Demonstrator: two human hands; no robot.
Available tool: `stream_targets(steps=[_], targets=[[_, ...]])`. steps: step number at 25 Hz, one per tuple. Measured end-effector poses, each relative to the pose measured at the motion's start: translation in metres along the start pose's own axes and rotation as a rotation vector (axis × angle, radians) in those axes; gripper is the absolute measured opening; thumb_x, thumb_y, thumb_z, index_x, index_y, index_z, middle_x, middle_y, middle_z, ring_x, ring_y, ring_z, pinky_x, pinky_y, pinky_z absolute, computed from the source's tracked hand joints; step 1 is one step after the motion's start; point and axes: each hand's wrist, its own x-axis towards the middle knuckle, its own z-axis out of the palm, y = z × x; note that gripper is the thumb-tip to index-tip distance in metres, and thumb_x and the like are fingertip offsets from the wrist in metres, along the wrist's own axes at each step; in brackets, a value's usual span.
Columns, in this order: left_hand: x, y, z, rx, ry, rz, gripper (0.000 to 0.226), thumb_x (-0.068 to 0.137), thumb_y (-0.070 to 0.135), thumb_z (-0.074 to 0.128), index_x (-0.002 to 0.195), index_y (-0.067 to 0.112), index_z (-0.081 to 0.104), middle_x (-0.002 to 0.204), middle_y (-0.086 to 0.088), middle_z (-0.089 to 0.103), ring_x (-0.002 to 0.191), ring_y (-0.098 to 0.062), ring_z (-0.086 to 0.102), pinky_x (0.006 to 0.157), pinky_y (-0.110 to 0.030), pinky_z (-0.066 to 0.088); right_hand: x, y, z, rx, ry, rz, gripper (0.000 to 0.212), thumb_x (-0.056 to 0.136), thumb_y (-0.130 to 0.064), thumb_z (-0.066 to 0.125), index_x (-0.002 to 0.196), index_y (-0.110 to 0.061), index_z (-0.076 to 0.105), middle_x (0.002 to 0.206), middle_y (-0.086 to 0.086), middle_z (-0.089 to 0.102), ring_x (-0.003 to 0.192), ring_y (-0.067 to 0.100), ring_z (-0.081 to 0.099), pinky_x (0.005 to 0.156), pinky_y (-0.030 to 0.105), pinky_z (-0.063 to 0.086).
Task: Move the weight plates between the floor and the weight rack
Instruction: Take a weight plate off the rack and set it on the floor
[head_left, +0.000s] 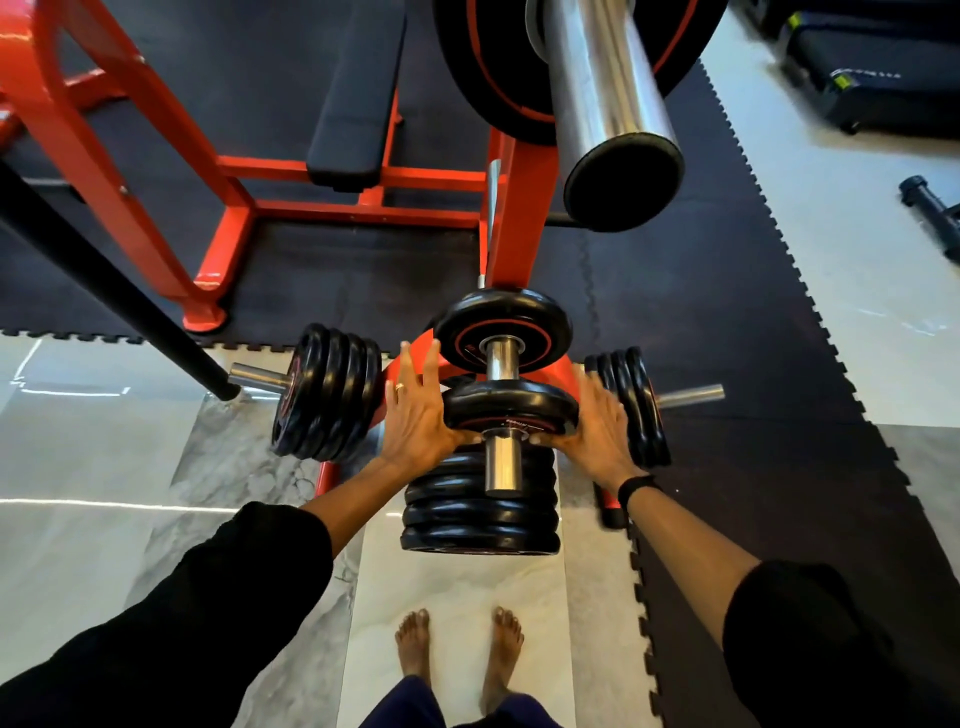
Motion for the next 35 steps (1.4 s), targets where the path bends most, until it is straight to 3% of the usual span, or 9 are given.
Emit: stream_targets(steps=[3,8,16,21,23,26,28,31,35], targets=[[0.022,0.016,-0.003,0.112,0.149,-0.068,0.156,0.046,0.076,0.08,0.15,0.017,-0.02,0.156,-0.033,-0.022,0.148,-0.047,-0.013,0.113,-0.055,-0.01,0.021,-0.019,0.0,-0.22,0.147,0.159,0.149,0.054,-0.075,0.076,0.156,-0.013,-0.012,0.16,0.028,-0.018,0.15,0.043,-0.007,0.116,0.066,0.0],[0.072,0.031,-0.012,0.248,0.148,-0.167,0.159,0.046,0.069,0.083,0.154,0.005,-0.014,0.157,-0.035,-0.017,0.147,-0.05,-0.01,0.119,-0.062,-0.001,0.082,-0.044,0.0,-0.511,0.403,0.063,0.142,0.058,-0.035,0.091,0.158,-0.02,-0.009,0.158,0.025,-0.024,0.149,0.044,0.006,0.113,0.068,0.009],[0.083,0.023,-0.011,0.264,0.072,-0.167,0.157,0.049,0.066,0.084,0.154,0.008,-0.017,0.16,-0.028,-0.013,0.149,-0.046,-0.006,0.117,-0.064,-0.003,0.093,-0.039,-0.007,-0.504,0.281,0.002,0.131,0.063,-0.061,0.082,0.156,-0.03,-0.004,0.162,0.025,-0.004,0.15,0.044,0.004,0.112,0.066,-0.005],[0.08,0.028,-0.016,0.166,-0.016,-0.254,0.152,0.055,0.059,0.087,0.153,0.007,-0.018,0.16,-0.03,-0.001,0.149,-0.047,0.002,0.116,-0.064,0.0,0.087,-0.05,-0.007,-0.484,0.206,0.162,0.142,0.058,-0.042,0.092,0.154,-0.021,-0.01,0.16,0.029,0.007,0.148,0.046,0.015,0.114,0.071,0.014],[0.073,0.029,-0.019,0.023,-0.06,-0.293,0.148,0.057,0.052,0.09,0.153,0.008,-0.014,0.16,-0.028,0.006,0.149,-0.044,0.008,0.118,-0.06,0.008,0.075,-0.056,-0.011,-0.355,0.125,0.18,0.145,0.06,-0.043,0.091,0.154,-0.016,-0.016,0.161,0.03,-0.005,0.15,0.045,0.001,0.115,0.069,0.005],[0.052,0.026,-0.018,-0.412,0.003,-0.274,0.115,0.059,0.033,0.093,0.149,0.011,0.024,0.145,-0.009,0.042,0.136,-0.026,0.04,0.115,-0.046,0.034,0.052,-0.061,-0.014,0.032,0.051,0.187,0.142,0.064,-0.042,0.09,0.154,-0.018,-0.018,0.162,0.024,-0.012,0.152,0.038,-0.007,0.119,0.061,0.002],[0.033,0.023,-0.012,-0.611,0.045,-0.315,0.092,0.055,0.039,0.09,0.133,0.02,0.045,0.129,-0.001,0.057,0.121,-0.019,0.056,0.106,-0.043,0.046,0.034,-0.056,-0.012,0.42,0.037,0.232,0.141,0.065,-0.045,0.089,0.154,-0.023,-0.019,0.165,0.015,-0.003,0.153,0.029,0.001,0.123,0.055,0.01],[0.001,0.035,-0.002,-0.735,-0.076,-0.452,0.071,0.063,0.044,0.084,0.118,0.019,0.046,0.113,-0.006,0.062,0.103,-0.021,0.064,0.089,-0.044,0.055,0.005,-0.054,-0.013,0.934,0.031,0.419,0.139,0.063,-0.047,0.087,0.154,-0.027,-0.016,0.163,0.008,0.021,0.149,0.022,0.025,0.121,0.049,0.023],[-0.023,0.072,0.016,-0.758,-0.228,-0.336,0.044,0.072,0.032,0.082,0.103,0.019,0.053,0.087,-0.001,0.06,0.076,-0.02,0.059,0.065,-0.035,0.05,-0.048,-0.05,-0.014,1.048,0.076,0.516,0.104,0.086,-0.037,0.073,0.157,-0.022,-0.001,0.153,0.004,0.04,0.139,0.02,0.039,0.115,0.049,0.029]])
